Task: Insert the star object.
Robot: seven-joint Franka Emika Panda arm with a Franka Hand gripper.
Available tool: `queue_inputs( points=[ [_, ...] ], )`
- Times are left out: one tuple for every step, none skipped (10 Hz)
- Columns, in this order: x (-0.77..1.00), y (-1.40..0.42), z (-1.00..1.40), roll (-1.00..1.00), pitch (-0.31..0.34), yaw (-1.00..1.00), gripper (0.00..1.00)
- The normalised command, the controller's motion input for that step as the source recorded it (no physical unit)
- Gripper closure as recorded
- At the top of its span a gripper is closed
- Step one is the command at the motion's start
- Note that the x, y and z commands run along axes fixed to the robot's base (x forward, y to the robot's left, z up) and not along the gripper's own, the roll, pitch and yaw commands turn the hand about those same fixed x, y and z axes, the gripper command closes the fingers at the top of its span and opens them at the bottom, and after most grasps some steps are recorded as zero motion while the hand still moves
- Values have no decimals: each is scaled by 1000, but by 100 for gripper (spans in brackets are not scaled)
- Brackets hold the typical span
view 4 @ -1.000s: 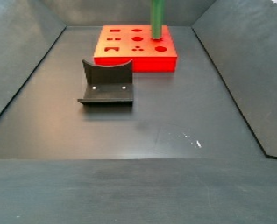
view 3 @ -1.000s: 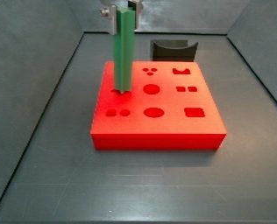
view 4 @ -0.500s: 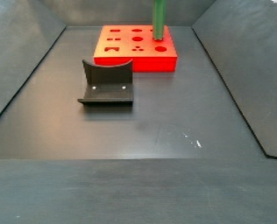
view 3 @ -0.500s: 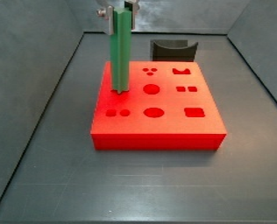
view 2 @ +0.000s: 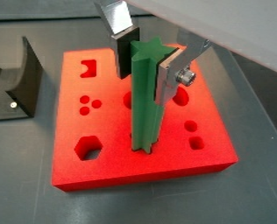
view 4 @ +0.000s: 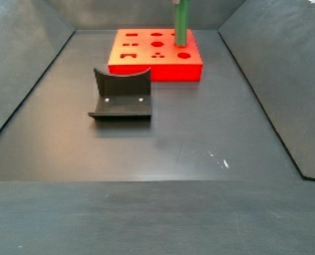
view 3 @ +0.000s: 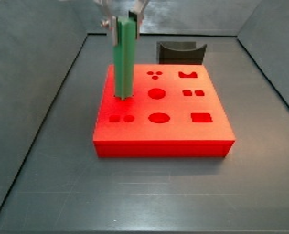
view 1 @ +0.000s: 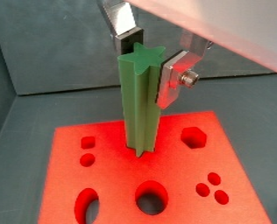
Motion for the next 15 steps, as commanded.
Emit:
queue_inputs(
  points=[
    [0, 0, 0, 0, 0, -6, 100],
    [0, 63, 0, 0, 0, 0, 100],
    [34, 0, -580, 0, -57, 0, 100],
    [0, -11, -1000, 81, -89, 0, 100],
    [-37, -26, -1000, 46, -44, 0, 100],
    [-77, -37, -1000, 41, -23, 0, 100],
    [-60, -49, -1000, 44, -24, 0, 100],
    [-46, -43, -1000, 81, -19, 0, 100],
    [-46, -100, -1000, 70, -27, 0, 100],
    [-117, -97, -1000, 51, -64, 0, 100],
    [-203, -74, -914, 50, -157, 0, 100],
    [-140, -206, -946, 0, -166, 0, 100],
    [-189, -177, -1000, 67, -141, -43, 100],
    [-63, -197, -914, 167, -119, -134, 100],
    [-114, -209, -951, 163, -109, -71, 100]
  ],
)
